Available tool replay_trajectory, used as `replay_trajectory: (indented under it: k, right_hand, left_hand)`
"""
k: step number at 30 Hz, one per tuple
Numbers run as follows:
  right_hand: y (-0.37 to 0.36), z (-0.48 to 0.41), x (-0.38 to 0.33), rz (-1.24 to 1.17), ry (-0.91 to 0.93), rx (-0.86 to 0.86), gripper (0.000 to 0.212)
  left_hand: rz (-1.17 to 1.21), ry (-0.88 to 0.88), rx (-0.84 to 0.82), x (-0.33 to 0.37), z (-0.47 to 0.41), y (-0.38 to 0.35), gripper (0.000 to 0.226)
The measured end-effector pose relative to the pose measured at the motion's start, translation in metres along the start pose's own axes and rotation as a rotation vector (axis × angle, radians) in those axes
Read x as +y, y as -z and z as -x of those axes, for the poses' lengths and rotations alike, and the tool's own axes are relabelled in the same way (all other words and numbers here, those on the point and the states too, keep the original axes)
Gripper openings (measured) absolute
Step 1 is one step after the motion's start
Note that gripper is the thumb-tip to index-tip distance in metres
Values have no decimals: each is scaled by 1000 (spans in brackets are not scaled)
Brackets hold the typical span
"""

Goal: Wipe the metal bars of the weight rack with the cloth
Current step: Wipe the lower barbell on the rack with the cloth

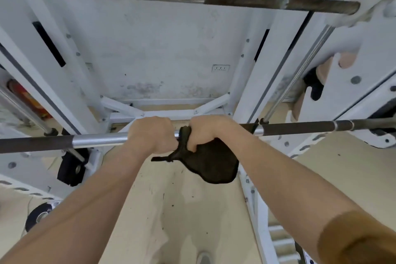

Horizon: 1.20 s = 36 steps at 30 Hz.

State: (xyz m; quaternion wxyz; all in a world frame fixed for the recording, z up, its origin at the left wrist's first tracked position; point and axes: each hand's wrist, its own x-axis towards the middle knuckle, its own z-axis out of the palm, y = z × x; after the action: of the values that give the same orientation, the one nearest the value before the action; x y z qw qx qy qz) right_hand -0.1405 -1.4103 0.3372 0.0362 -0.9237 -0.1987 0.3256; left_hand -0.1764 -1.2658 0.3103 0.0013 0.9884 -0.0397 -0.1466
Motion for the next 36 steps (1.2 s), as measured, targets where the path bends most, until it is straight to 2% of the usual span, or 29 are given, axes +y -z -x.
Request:
replay_trajectory:
  k: [1,2,3,5,6,7,8,9,11,13,14,16,18,21,23,24,27,29,31,33,36]
  right_hand:
    - [5,-4,-11,-52,27,-71,21]
    - [0,-6,-16,-49,57,-49,20]
    - [-10,-5,-15,14,95,97,16]
    - [-49,6,8,206,141,616,12]
    - [-70,14,31,287,143,821,17]
    - [-86,24,60,351,120,960,27]
    - [-93,35,91,376,68,1020,34]
    - [-96,45,118,382,-5,1038,36]
    - [-88,58,143,358,-151,945,28]
    - [-76,58,137,308,-273,828,21]
    - [-71,54,125,285,-302,794,24]
    - [-59,43,86,259,-271,739,32]
    - [-59,23,35,235,-141,749,30]
    - [-80,2,-19,229,-36,900,19]
    - [-82,2,-3,281,19,970,19]
    - [-78,8,17,313,9,935,21]
    - [-59,40,90,306,-257,762,25]
    - [-51,54,121,255,-400,688,21]
    - [-46,55,126,230,-467,609,11]
    - [-50,49,106,225,-456,601,11]
    - [-72,27,54,231,-282,806,26]
  left_hand:
    - [23,-1,-63,-1,-3,2,14]
    - [56,0,-137,-2,-5,3,14]
    - [93,3,-204,-3,-9,5,13]
    - [163,23,-298,-4,-13,10,11]
    - [175,32,-316,-4,-12,12,12]
    - [173,41,-304,-4,-11,13,12]
    - [162,47,-261,-3,-9,12,13]
    - [139,47,-188,-3,-7,8,12]
    - [69,47,7,-2,2,-1,7]
    - [3,39,169,-1,8,-9,7]
    - [-15,38,239,0,10,-12,6]
    - [-60,7,362,7,14,-18,6]
    - [-148,-62,421,19,17,-31,16]
    - [-188,-76,458,30,17,-30,18]
    - [-176,-60,392,29,12,-22,15]
    - [-149,-53,356,27,10,-20,16]
    - [-68,-72,250,27,1,-11,25]
    - [26,-84,98,25,-4,-3,18]
    - [84,-83,14,24,-7,3,12]
    - [52,-106,56,27,-2,1,11]
    - [-11,-228,275,48,6,-13,26]
